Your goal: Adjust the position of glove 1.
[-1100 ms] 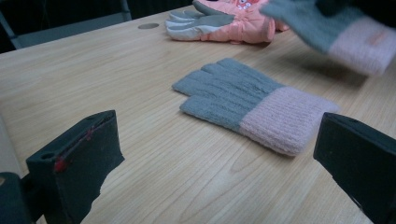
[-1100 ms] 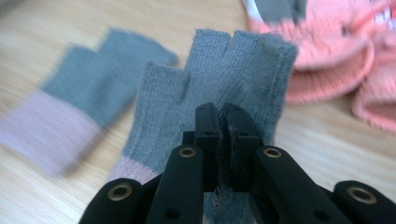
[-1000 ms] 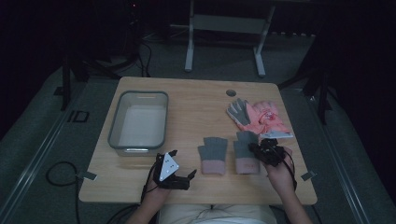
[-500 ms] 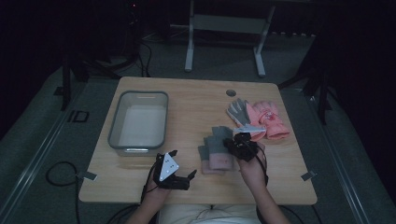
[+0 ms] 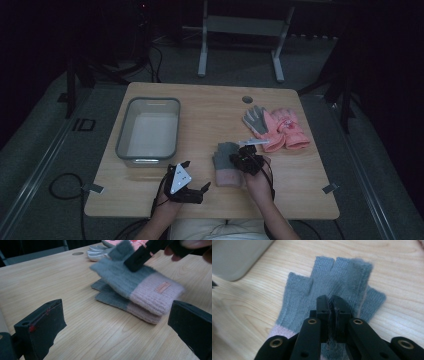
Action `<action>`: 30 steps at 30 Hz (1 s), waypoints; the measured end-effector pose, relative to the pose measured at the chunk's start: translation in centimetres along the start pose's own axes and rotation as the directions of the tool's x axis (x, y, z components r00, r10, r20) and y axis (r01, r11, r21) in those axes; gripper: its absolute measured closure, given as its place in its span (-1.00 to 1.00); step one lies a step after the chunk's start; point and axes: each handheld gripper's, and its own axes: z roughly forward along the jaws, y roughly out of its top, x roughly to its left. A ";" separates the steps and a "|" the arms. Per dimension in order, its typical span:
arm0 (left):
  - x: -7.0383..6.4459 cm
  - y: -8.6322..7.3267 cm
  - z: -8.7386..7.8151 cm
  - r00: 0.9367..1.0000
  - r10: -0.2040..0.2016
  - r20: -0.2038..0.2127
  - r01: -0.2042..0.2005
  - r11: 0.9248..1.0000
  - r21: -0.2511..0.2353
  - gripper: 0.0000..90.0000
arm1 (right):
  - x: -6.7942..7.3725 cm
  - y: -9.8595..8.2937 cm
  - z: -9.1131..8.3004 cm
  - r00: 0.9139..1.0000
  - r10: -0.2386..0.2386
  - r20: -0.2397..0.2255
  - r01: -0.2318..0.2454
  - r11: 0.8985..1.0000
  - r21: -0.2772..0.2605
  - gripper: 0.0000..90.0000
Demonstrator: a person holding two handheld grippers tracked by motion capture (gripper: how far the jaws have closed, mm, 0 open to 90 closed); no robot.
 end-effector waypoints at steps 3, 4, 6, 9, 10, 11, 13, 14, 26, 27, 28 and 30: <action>0.0 0.0 0.0 1.000 -0.002 0.001 0.002 1.000 -0.001 -0.99 | -0.3 -0.4 1.0 1.000 -0.001 0.010 0.001 1.000 0.022 0.88; 0.0 0.0 0.0 1.000 -0.001 0.001 0.001 1.000 0.000 -0.99 | -0.4 -0.5 1.2 1.000 -0.002 0.009 0.002 1.000 0.025 0.88; 0.0 0.0 0.0 1.000 -0.001 0.005 0.001 1.000 0.002 -0.99 | -0.4 -0.6 1.6 1.000 -0.003 0.005 0.003 1.000 0.028 0.87; 0.1 0.0 0.0 1.000 -0.005 0.021 0.005 1.000 0.009 -0.99 | -0.5 -0.8 2.0 1.000 -0.002 0.003 0.002 1.000 0.027 0.83; 0.1 0.0 0.1 1.000 -0.007 0.026 0.007 1.000 0.011 -0.99 | -0.6 -0.9 2.2 1.000 0.000 0.004 0.000 1.000 0.028 0.82; 0.1 0.0 0.1 1.000 -0.006 0.028 0.005 1.000 0.013 -0.99 | -0.7 -1.0 2.2 1.000 0.008 0.001 -0.008 1.000 0.029 0.81; 0.1 0.0 0.1 0.999 -0.006 0.037 0.006 1.000 0.003 -0.99 | -0.8 -1.1 2.3 1.000 0.008 -0.001 -0.008 1.000 0.023 0.78; 0.1 0.0 0.0 0.999 -0.004 0.048 0.004 1.000 -0.010 -0.99 | -0.8 -1.2 2.3 1.000 0.006 0.000 -0.006 1.000 0.017 0.74; -1.3 0.7 0.4 0.988 0.011 0.152 -0.008 1.000 -0.018 -0.95 | -2.7 0.3 -0.5 1.000 -0.024 -0.003 0.024 0.998 -0.066 0.45; -1.5 0.9 0.4 0.985 0.015 0.174 -0.013 1.000 -0.013 -0.95 | -3.1 0.5 -0.7 0.999 -0.035 0.001 0.035 0.997 -0.073 0.44; -1.7 1.1 0.4 0.980 0.023 0.195 -0.022 1.000 -0.008 -0.94 | -3.5 0.7 -1.0 0.999 -0.048 -0.002 0.047 0.995 -0.083 0.45; -1.9 1.4 0.5 0.976 0.025 0.217 -0.024 1.000 -0.007 -0.94 | -3.9 0.8 -1.2 0.998 -0.069 -0.016 0.067 0.993 -0.102 0.44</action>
